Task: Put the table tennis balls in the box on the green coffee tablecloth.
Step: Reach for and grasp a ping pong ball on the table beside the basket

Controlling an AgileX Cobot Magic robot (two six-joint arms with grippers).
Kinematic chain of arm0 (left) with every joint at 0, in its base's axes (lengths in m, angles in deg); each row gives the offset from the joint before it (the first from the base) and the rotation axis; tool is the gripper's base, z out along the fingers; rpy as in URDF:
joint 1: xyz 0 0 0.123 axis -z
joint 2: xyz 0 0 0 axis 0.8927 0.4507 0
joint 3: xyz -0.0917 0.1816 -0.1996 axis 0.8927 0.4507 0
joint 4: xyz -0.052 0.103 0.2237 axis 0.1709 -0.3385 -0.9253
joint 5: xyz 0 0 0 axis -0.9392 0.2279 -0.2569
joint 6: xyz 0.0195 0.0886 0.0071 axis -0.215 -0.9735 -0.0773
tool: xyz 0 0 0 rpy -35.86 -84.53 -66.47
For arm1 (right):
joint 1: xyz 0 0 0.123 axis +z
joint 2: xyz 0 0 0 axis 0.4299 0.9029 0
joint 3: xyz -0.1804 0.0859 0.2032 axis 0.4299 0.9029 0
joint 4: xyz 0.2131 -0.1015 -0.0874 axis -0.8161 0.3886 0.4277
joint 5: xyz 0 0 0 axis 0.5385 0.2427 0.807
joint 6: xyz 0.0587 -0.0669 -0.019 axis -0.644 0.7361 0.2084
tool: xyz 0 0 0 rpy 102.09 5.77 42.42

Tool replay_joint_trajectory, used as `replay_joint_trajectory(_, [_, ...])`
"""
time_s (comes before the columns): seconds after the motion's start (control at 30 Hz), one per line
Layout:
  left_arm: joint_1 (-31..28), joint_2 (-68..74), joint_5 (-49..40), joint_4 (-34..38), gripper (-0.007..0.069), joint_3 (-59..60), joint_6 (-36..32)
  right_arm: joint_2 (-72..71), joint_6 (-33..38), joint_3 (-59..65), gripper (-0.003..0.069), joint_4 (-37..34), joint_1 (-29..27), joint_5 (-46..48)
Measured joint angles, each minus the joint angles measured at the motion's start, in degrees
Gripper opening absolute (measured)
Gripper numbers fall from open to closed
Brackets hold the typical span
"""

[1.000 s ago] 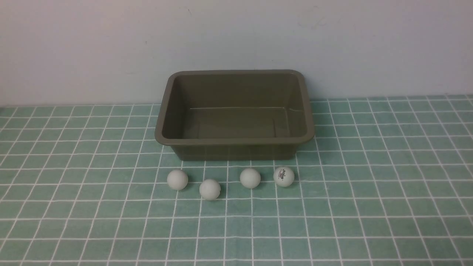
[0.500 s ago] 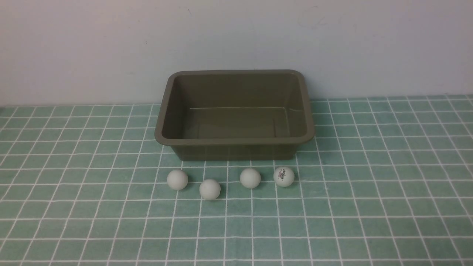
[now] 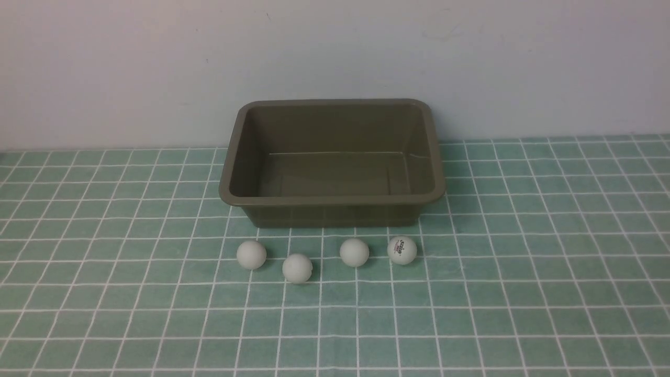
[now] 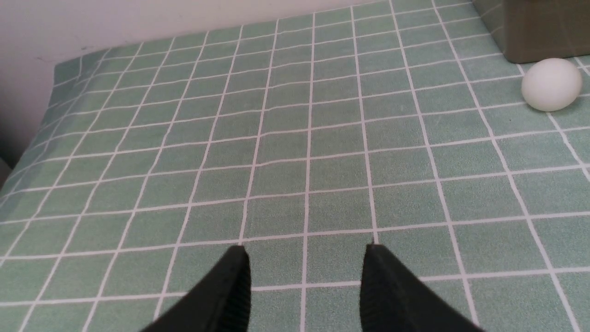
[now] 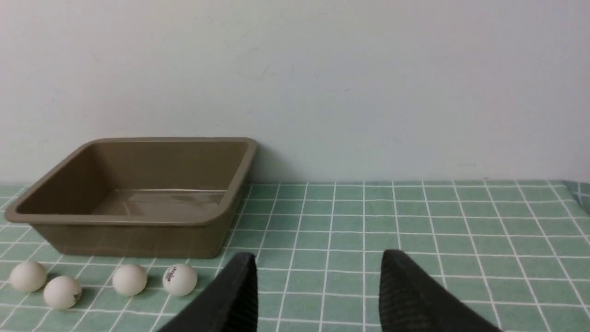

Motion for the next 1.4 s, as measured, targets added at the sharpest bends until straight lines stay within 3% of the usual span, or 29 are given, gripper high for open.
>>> replay_joint_trajectory(0.9, [0.0, 0.0, 1.4, 0.3, 0.0300, 0.2, -0.1, 0.0, -0.1, -1.6, 0.0336, -2.3, 0.0, 2.9])
replay_joint_trajectory(1.17, [0.0, 0.0, 9.9, 8.4, 0.0300, 0.5, -0.1, 0.0, -0.1, -1.6, 0.0336, -2.6, 0.0, 2.9])
replay_joint_trajectory(1.4, [0.0, 0.0, 16.0, 22.1, 0.0300, 0.5, -0.1, 0.0, -0.1, -1.6, 0.0336, -3.1, 0.0, 3.5])
